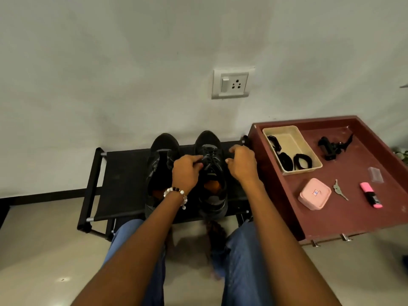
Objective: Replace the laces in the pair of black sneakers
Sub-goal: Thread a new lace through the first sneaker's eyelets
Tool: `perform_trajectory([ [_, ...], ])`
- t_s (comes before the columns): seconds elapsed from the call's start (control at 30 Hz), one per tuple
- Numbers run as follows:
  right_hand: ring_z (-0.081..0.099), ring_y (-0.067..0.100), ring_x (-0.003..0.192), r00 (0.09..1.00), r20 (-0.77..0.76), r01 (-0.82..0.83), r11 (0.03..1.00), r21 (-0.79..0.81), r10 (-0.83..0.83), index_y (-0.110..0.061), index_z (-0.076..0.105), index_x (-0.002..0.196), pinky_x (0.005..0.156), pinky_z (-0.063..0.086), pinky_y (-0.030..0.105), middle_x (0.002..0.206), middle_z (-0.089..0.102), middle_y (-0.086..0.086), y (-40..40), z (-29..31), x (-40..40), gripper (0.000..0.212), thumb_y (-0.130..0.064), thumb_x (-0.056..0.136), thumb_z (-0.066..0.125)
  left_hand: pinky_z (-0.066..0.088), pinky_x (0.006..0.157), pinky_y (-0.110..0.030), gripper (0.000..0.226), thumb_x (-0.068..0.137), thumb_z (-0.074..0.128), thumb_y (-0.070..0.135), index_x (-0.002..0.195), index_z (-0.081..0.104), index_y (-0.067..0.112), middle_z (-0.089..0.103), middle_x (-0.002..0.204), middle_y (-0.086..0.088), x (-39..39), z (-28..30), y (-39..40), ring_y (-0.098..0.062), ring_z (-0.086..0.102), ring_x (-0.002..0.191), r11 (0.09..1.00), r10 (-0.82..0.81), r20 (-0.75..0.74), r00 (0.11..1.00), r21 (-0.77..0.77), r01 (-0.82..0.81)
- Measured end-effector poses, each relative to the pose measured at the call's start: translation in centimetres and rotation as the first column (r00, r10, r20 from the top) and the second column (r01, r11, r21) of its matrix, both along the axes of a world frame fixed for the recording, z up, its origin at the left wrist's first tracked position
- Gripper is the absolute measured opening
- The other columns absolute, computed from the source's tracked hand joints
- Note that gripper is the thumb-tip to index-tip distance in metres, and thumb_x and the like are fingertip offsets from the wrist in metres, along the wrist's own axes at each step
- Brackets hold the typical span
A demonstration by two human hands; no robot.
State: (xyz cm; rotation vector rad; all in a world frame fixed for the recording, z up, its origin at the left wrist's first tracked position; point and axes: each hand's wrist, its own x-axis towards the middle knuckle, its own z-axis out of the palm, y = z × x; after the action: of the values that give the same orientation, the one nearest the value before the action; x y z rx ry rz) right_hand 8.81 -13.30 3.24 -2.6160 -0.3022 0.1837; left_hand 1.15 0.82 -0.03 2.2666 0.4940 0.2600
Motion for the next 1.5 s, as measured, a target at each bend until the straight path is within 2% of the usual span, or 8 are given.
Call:
perform_trajectory([
  [0.23,0.063,0.011,0.088,0.983,-0.174,0.12,0.917,0.381,-0.056,-0.007,0.075,0.093,0.072,0.037,0.011,0.09,0.072,0.003,-0.6,-3.2,-1.5,0.011,-0.015,0.089,0.07,0.055,0.08,-0.032,0.009,0.086,0.071,0.02,0.091,0.076,0.016,0.073,0.091,-0.002,0.9,-1.1,0.0,-0.016,0.066,0.086,1.0,0.016,-0.03,0.999,-0.011,-0.017],
  [0.43,0.061,0.022,0.098,0.986,-0.16,0.001,0.971,0.238,0.038,-0.017,0.061,0.077,0.087,0.047,0.035,0.088,0.063,-0.003,-0.4,-4.0,-0.8,0.018,-0.011,0.094,0.059,0.05,0.075,-0.034,0.015,0.095,0.053,0.012,0.093,0.067,0.005,0.067,0.1,-0.008,2.0,-0.7,0.0,-0.025,0.062,0.091,0.992,-0.023,-0.154,0.988,0.117,0.041],
  [0.6,0.054,0.026,0.108,0.993,-0.108,-0.043,0.998,-0.041,0.039,-0.016,0.053,0.096,0.09,0.028,0.04,0.1,0.058,0.0,-0.1,-4.0,-0.8,0.02,0.002,0.089,0.048,0.038,0.069,-0.029,0.016,0.091,0.05,0.006,0.1,0.062,0.001,0.065,0.105,-0.011,1.9,-0.6,0.2,-0.029,0.06,0.099,0.974,0.015,-0.216,0.976,0.224,0.035],
  [0.7,0.057,0.027,0.109,0.998,-0.053,0.008,0.993,-0.115,-0.014,-0.011,0.056,0.108,0.111,0.018,0.055,0.107,0.063,0.005,-0.2,-4.1,-1.1,0.025,0.002,0.086,0.053,0.035,0.069,-0.029,0.017,0.092,0.052,0.008,0.103,0.062,0.0,0.064,0.109,-0.014,1.8,-0.9,0.3,-0.03,0.059,0.101,0.965,0.083,-0.228,0.97,0.263,-0.02],
  [0.87,0.06,0.026,0.107,1.0,0.0,0.011,0.99,-0.138,-0.012,-0.009,0.056,0.111,0.115,0.003,0.063,0.108,0.065,0.005,-0.5,-4.5,-1.1,0.026,0.001,0.088,0.054,0.035,0.068,-0.031,0.014,0.092,0.051,0.005,0.1,0.061,-0.001,0.062,0.104,-0.017,1.7,-1.0,0.2,-0.034,0.058,0.098,0.963,0.087,-0.239,0.967,0.269,-0.02],
  [1.07,0.063,0.023,0.095,0.988,-0.142,0.088,0.967,0.239,-0.055,-0.017,0.062,0.09,0.096,0.045,0.044,0.089,0.065,-0.002,-0.9,-4.2,-0.6,0.015,-0.006,0.093,0.052,0.056,0.071,-0.031,0.017,0.095,0.055,0.008,0.083,0.066,0.001,0.068,0.078,-0.009,1.4,-0.9,1.3,-0.023,0.067,0.075,0.977,0.061,-0.117,0.991,-0.194,-0.084],
  [1.23,0.062,0.008,0.062,0.954,-0.295,0.209,0.808,0.55,-0.046,-0.019,0.07,0.076,0.073,0.057,0.029,0.068,0.068,-0.002,-0.6,-1.5,-0.4,0.019,-0.01,0.092,0.064,0.055,0.069,-0.028,0.012,0.092,0.063,0.012,0.086,0.071,0.008,0.069,0.074,-0.006,1.2,2.0,1.8,-0.015,0.064,0.064,0.752,0.127,-0.101,0.987,-0.639,-0.162],
  [1.5,0.055,0.01,0.05,0.953,-0.302,0.19,0.708,0.68,0.034,-0.003,0.071,0.078,0.058,0.052,0.025,0.066,0.068,0.009,0.2,8.7,-0.5,0.009,-0.004,0.087,0.07,0.055,0.066,-0.025,0.008,0.087,0.07,0.012,0.088,0.073,0.004,0.072,0.074,-0.006,1.5,12.8,1.4,-0.011,0.066,0.058,0.698,0.073,-0.03,0.997,-0.712,-0.072],
])
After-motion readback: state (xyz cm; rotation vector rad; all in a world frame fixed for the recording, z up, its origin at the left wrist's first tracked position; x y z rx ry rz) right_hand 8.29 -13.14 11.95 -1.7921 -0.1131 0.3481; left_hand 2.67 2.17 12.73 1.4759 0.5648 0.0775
